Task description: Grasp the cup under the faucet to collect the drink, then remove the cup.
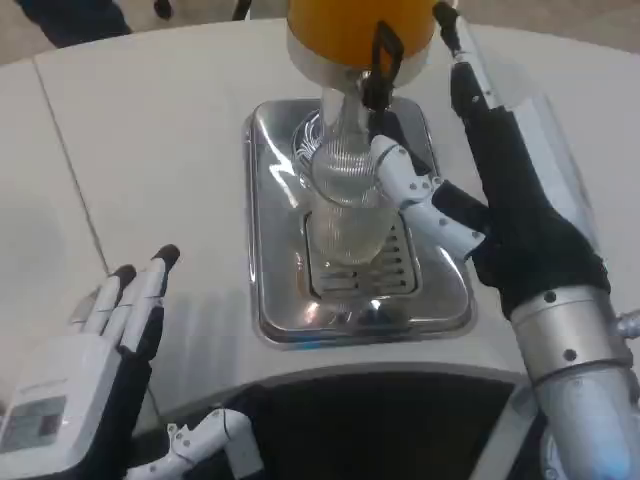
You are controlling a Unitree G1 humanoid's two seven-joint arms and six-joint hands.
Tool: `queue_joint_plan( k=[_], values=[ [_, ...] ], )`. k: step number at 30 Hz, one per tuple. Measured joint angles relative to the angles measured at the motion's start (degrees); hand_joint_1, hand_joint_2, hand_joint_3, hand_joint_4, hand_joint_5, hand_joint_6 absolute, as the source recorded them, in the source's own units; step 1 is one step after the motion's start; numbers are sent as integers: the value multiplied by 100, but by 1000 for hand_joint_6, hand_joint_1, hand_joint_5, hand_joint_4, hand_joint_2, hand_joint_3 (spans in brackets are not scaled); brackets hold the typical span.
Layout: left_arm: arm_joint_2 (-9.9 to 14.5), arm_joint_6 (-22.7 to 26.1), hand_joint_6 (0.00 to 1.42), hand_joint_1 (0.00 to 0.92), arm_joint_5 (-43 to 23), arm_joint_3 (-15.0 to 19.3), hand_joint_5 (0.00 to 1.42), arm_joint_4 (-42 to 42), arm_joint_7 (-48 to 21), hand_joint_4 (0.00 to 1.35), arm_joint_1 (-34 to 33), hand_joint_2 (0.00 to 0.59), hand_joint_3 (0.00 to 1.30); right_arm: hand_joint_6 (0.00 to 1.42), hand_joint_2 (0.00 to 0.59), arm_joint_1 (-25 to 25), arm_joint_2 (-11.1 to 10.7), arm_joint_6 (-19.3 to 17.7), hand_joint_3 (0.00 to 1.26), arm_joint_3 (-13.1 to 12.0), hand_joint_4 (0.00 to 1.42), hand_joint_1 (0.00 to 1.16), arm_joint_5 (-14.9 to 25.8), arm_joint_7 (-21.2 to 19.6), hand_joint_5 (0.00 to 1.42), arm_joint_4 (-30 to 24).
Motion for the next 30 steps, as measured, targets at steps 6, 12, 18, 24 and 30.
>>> queue_joint_plan(
  k=[6, 12, 18, 24, 30],
  values=[
    [-38, -138, 40, 0, 20, 139, 0, 0, 29, 0, 21, 85, 0, 66, 514, -149, 36, 59, 0, -88, 0, 495, 468, -62, 0, 468],
    [-75, -252, 29, 0, -32, 253, 0, -37, 29, 0, 124, 94, 0, 64, 511, -711, 102, 64, 0, -251, 0, 498, 997, -195, 0, 964],
    [-190, -254, 26, 0, -39, 360, 0, -62, 29, 0, 288, 97, 0, 63, 507, -1091, 41, 65, 0, -208, 0, 501, 1264, -304, 0, 1269],
    [-255, -256, 22, 0, -21, 397, 0, -63, 31, 0, 282, 96, 0, 63, 503, -1262, -75, 167, 0, -150, 0, 508, 1367, -224, 0, 1368],
    [-259, -325, 24, 0, 62, 395, 0, -60, 31, 0, 233, 98, 0, 63, 502, -1335, -167, 366, 0, 28, 0, 503, 1364, -124, 0, 1302]
  ],
)
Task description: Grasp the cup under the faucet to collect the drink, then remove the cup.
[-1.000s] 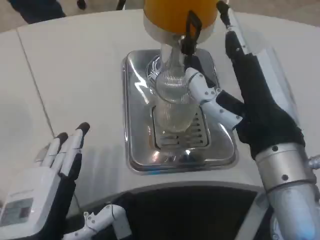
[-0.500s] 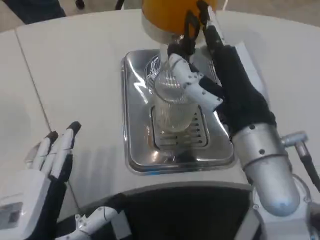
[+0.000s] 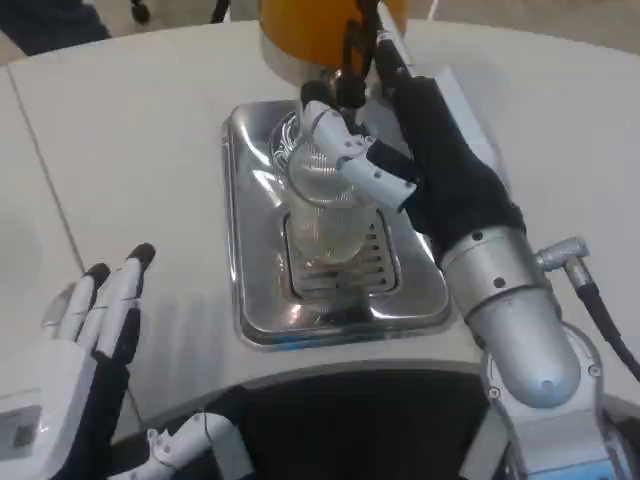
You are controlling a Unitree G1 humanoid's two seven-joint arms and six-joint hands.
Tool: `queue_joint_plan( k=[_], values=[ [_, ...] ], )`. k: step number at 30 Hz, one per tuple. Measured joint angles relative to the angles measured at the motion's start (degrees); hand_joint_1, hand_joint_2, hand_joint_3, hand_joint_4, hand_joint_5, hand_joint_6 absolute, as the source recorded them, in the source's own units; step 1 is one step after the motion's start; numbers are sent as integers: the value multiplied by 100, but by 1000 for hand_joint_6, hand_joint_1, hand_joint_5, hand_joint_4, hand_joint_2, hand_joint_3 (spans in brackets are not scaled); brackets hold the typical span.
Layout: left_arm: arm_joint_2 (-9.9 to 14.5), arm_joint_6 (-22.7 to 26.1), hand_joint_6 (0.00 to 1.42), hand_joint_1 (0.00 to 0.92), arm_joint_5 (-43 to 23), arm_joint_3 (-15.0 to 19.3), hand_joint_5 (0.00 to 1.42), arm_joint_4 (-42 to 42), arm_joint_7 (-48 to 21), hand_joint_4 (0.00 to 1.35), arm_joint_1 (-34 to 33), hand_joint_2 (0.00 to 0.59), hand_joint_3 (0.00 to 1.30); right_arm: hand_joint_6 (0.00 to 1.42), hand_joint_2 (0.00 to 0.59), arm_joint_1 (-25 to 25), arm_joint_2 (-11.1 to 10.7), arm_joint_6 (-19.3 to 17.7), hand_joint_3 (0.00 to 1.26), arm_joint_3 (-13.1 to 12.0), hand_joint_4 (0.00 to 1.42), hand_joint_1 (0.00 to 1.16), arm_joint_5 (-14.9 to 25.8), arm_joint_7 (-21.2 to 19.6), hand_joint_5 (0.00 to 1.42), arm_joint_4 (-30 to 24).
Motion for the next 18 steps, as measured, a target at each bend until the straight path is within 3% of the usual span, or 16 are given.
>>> queue_joint_plan(
  k=[4, 13, 15, 18],
  values=[
    [-5, -30, 25, 0, 1, 1, 0, 22, 0, 0, -32, 99, 0, 63, 501, 1, -150, 33, 0, 281, 0, 500, -87, 122, 0, -113],
    [-21, -97, 25, 0, 2, -1, 0, 118, 8, 0, -87, 98, 0, 63, 500, 98, -265, 412, 0, 432, 0, 495, -117, 316, 0, -490],
    [-24, -115, 27, 0, 2, 0, 1, 131, 16, 0, -93, 99, 0, 63, 499, 88, -405, 431, 0, 476, 0, 492, -193, 395, 0, -531],
    [-32, -124, 36, 6, 40, -2, 9, 216, 59, 0, -197, 106, 0, 63, 498, -5, -820, 643, 4, 800, 0, 447, -775, 744, 0, -728]
  ],
)
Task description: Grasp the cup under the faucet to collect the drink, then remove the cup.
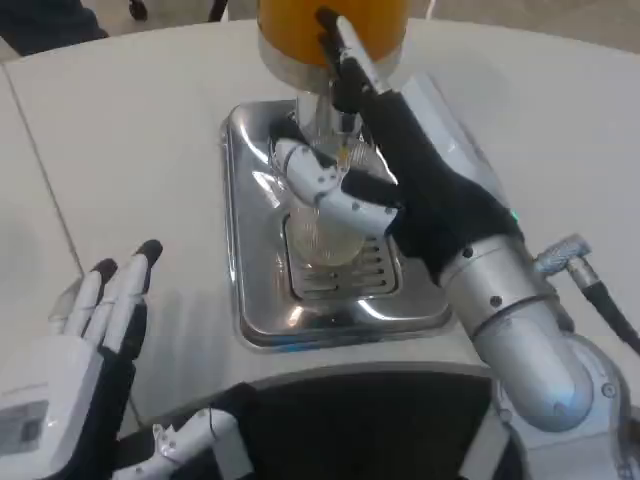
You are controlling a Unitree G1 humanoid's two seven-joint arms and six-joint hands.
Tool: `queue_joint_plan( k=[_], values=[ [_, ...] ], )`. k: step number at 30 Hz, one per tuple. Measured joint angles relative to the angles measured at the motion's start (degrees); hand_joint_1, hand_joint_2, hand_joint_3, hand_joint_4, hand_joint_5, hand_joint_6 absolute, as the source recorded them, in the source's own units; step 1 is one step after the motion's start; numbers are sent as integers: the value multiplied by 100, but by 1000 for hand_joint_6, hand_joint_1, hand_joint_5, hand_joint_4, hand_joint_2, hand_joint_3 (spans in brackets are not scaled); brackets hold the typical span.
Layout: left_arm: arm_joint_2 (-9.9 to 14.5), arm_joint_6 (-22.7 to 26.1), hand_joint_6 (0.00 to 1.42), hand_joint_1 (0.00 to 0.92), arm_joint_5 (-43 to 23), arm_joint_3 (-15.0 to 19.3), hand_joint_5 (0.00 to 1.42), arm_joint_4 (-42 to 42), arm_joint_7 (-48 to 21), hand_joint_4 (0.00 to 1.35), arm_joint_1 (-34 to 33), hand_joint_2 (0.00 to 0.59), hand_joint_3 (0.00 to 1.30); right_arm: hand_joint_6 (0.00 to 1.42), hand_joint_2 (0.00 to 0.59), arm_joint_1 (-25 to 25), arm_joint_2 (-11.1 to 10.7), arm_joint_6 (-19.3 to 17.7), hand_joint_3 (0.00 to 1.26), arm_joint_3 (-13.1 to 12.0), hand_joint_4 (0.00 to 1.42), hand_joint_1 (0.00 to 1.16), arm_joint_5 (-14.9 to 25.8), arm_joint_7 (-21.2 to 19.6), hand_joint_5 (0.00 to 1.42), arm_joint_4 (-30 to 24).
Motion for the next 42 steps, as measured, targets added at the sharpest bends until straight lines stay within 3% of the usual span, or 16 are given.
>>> queue_joint_plan(
  k=[4, 8, 12, 14, 20, 30, 42],
  values=[
    [-13, 1, 39, 9, 19, -10, 14, 191, 38, 0, -242, 116, 0, 63, 488, -140, -145, 281, 15, 134, 0, 419, -272, 330, 0, -129],
    [-41, 62, 51, 2, 75, -71, 25, 471, 67, 0, -627, 119, 0, 78, 498, -200, -308, 580, 25, 550, 0, 392, -1149, 655, 0, -288],
    [-102, 131, 53, 6, 85, -187, 27, 669, 114, 0, -918, 118, 0, 81, 487, -368, -378, 732, 26, 706, 0, 370, -1730, 1129, 0, -302],
    [-120, 155, 55, 22, 120, -245, 28, 759, 117, 0, -1059, 110, 0, 81, 487, -450, -376, 787, 28, 768, 0, 368, -2067, 1398, 0, -304],
    [-206, 321, 58, 79, 150, -454, 17, 944, 112, 0, -1406, 105, 0, 81, 487, -521, -162, 891, 33, 712, 0, 361, -2515, 1856, 0, -361],
    [-371, 671, 58, 209, 134, -799, 16, 1468, 89, 0, -2067, 97, 0, 80, 495, -755, -39, 829, 34, 431, 0, 359, -2689, 2315, 0, -269],
    [-542, 813, 58, 241, -18, -1019, 16, 2184, 105, 0, -2883, 85, 0, 80, 489, -838, -9, 591, 34, 277, 0, 371, -2678, 2365, 0, -86]
  ],
)
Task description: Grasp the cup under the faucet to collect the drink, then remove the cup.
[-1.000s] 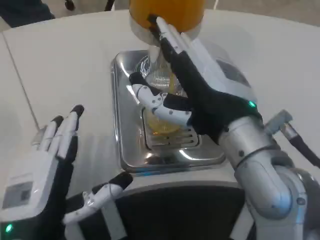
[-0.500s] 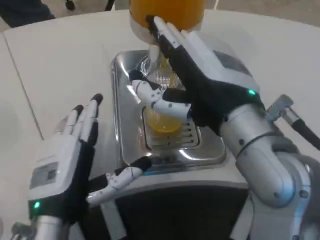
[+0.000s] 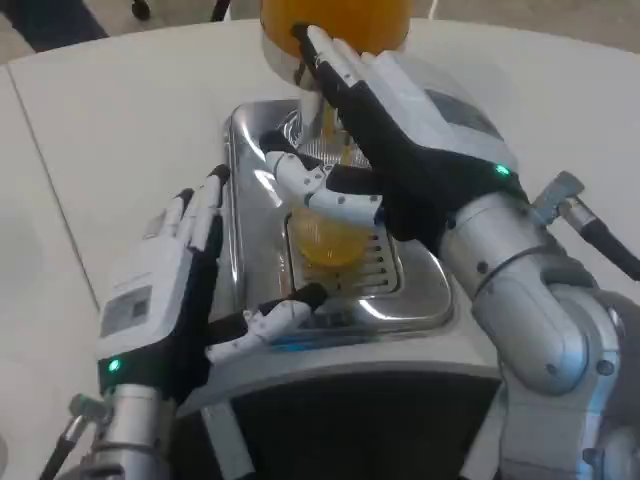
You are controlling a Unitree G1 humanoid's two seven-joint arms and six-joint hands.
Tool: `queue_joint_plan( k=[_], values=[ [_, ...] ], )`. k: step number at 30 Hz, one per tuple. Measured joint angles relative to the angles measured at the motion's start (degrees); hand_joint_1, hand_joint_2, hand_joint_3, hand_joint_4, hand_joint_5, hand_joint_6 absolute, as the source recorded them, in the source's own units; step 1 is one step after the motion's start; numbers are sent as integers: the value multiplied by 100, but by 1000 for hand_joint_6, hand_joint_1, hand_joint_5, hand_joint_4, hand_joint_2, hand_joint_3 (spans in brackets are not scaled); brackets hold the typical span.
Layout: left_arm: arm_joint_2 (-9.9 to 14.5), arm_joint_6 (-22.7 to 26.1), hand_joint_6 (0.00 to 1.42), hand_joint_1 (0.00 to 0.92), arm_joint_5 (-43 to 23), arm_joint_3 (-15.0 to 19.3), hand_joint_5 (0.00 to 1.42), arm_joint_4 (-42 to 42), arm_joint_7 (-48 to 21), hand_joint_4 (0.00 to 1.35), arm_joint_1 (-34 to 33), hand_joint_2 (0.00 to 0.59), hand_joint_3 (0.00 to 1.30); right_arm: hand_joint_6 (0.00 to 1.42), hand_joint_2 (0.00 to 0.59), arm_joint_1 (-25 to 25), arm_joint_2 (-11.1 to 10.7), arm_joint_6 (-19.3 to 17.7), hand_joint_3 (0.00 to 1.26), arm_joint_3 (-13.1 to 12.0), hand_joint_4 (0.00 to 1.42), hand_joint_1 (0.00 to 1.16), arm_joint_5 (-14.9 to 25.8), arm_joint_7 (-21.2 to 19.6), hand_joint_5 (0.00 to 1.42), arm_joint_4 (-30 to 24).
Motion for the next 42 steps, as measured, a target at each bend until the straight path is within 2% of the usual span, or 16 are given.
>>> queue_joint_plan(
  k=[4, 9, 10, 13, 16, 19, 21, 23, 24, 25, 27, 32, 34, 38, 42],
  values=[
    [-60, -1, 58, 243, 0, -102, 16, 73, 40, 0, -72, 85, 0, 80, 490, 88, 62, -20, 34, -46, 0, 374, 1, -71, 0, -49],
    [-85, -1, 44, 214, -2, -126, 4, 121, 49, 0, -87, 75, 0, 38, 502, 563, 254, -30, 6, -43, 0, 417, -210, -439, 0, -367],
    [-94, -4, 43, 199, -11, -136, 4, 122, 49, 0, -96, 74, 0, 35, 504, 845, 313, -76, 5, 10, 0, 420, -445, -730, 0, -558],
    [-81, -2, 42, 166, -61, -136, 4, 123, 46, 0, -98, 73, 0, 17, 501, 1336, 434, -280, 0, 35, 0, 448, -703, -1190, 0, -877],
    [-80, -2, 42, 134, -84, -180, 4, 123, 46, 0, -105, 95, 0, 17, 501, 1563, 512, -446, 0, -3, 0, 454, -760, -1253, 0, -1001],
    [-76, -5, 52, 104, -113, -234, 13, 123, 45, 0, -110, 118, 0, 17, 501, 1821, 495, -581, 0, -151, 0, 459, -831, -1230, 0, -1121],
    [-74, -1, 53, 103, -108, -279, 14, 122, 46, 0, -126, 119, 0, 17, 501, 2144, 338, -820, 0, -300, 0, 461, -822, -1229, 0, -1346],
    [-63, 21, 54, 104, -65, -310, 14, 123, 45, 0, -153, 116, 0, 17, 501, 2586, 35, -1158, 0, -465, 0, 464, -722, -1229, 0, -1585],
    [-63, 23, 55, 116, -39, -319, 15, 123, 47, 0, -167, 111, 0, 17, 501, 2768, -56, -1265, 0, -521, 0, 465, -684, -1229, 0, -1674],
    [-63, 33, 57, 139, -25, -335, 16, 126, 46, 0, -212, 102, 0, 27, 510, 3182, -224, -1527, 0, -660, 0, 473, -584, -1234, 0, -1863],
    [-66, 38, 58, 183, -24, -357, 23, 138, 45, 0, -269, 95, 0, 32, 512, 3563, -363, -1740, 0, -819, 0, 509, -509, -1227, 0, -2105],
    [-109, 40, 78, 243, -22, -441, 38, 267, 47, 0, -407, 88, 0, 33, 500, 4173, -831, -2448, 0, -1140, 0, 539, -502, -1015, 0, -2543],
    [-145, 38, 92, 269, -25, -483, 56, 337, 54, 0, -475, 90, 0, 33, 500, 4329, -823, -2503, 0, -1171, 0, 542, -421, -872, 0, -2518],
    [-301, -28, 129, 320, -201, -508, 93, 586, 193, 0, -573, 95, 0, 33, 485, 4467, -838, -2788, 0, -1354, 0, 587, -167, -884, 0, -2375],
    [-449, -229, 143, 336, -445, -492, 103, 1107, 442, 0, -873, 92, 0, 46, 462, 4539, -974, -3042, 0, -1584, 0, 610, 120, -926, 0, -2306]
  ],
)
